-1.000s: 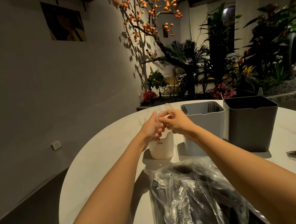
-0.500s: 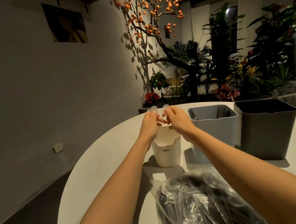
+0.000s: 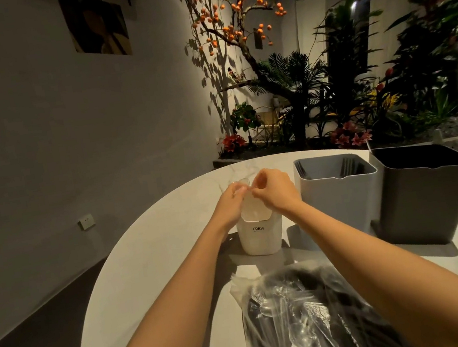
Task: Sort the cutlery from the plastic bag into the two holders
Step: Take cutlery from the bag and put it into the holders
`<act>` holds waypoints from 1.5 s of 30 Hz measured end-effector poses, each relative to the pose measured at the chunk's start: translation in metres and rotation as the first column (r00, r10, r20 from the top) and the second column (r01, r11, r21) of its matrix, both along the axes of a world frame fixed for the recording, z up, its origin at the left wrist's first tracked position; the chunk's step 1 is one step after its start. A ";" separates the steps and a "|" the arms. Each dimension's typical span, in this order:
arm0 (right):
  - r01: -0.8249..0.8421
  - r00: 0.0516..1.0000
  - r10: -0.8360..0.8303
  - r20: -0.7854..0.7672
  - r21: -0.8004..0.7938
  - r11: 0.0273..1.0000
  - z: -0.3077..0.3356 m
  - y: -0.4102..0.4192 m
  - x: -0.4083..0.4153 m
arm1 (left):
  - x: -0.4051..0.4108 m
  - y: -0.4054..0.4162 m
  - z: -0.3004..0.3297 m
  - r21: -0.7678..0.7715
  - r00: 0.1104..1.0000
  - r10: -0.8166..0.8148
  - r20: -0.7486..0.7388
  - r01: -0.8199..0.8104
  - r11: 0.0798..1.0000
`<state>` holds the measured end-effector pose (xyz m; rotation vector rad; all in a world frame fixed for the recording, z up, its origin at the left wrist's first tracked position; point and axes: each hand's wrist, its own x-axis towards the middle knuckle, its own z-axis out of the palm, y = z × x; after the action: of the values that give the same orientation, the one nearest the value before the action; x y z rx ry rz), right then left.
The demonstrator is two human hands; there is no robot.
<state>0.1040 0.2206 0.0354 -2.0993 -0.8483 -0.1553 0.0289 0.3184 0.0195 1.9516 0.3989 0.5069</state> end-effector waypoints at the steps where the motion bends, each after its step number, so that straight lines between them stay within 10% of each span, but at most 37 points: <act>1: -0.008 0.999 0.011 0.033 -0.087 0.996 0.000 0.001 -0.001 | -0.001 0.000 0.000 -0.010 1.000 -0.007 0.001 0.007 1.000; 7: 0.044 0.986 0.021 0.166 -0.377 0.925 -0.002 0.008 -0.004 | -0.003 -0.003 0.003 0.006 0.999 0.038 -0.018 -0.038 0.999; 19: -0.032 0.999 0.033 0.038 -0.046 0.998 0.018 -0.019 -0.018 | -0.016 -0.022 0.024 0.150 0.952 0.262 0.156 -0.286 0.947; 45: 0.043 0.999 -0.044 -0.001 -0.095 0.994 0.011 -0.199 -0.102 | -0.078 -0.191 0.006 0.180 0.985 -0.140 0.102 0.120 0.976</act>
<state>0.0020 0.0217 0.0465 -2.2077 -0.8226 -0.1369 -0.0493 0.1278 0.0258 2.0886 0.1562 0.5809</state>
